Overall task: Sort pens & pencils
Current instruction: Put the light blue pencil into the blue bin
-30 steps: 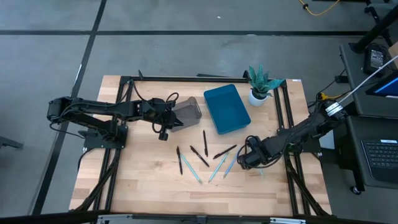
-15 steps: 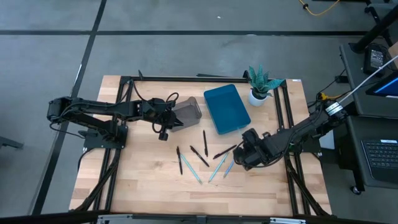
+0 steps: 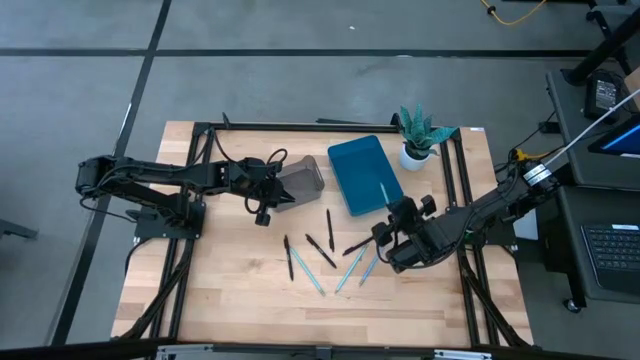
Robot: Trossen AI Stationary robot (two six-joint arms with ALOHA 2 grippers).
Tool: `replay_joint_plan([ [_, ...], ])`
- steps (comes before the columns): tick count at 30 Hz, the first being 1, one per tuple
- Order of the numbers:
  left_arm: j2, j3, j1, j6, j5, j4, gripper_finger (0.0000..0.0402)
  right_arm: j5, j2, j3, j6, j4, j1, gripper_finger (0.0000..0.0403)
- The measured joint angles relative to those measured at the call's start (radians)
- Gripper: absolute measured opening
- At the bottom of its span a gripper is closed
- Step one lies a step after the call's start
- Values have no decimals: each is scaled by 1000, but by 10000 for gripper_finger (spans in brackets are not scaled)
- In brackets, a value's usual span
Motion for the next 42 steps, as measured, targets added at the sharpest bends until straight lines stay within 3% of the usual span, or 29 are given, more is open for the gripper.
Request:
replay_joint_plan([
  [15, 0, 0, 1, 0, 0, 0, 14, 138, 0, 0, -2, -33, -11, 22],
  [32, 0, 0, 1, 3, 0, 0, 14, 211, -78, 0, -191, 1, -186, 25],
  [36, 0, 0, 1, 29, 0, 0, 14, 178, -119, 0, -330, 88, -240, 25],
  [39, 0, 0, 1, 29, 0, 0, 14, 128, -134, 0, -521, 231, -291, 25],
  [42, 0, 0, 1, 28, 0, 0, 14, 19, -135, 0, -733, 382, -356, 25],
])
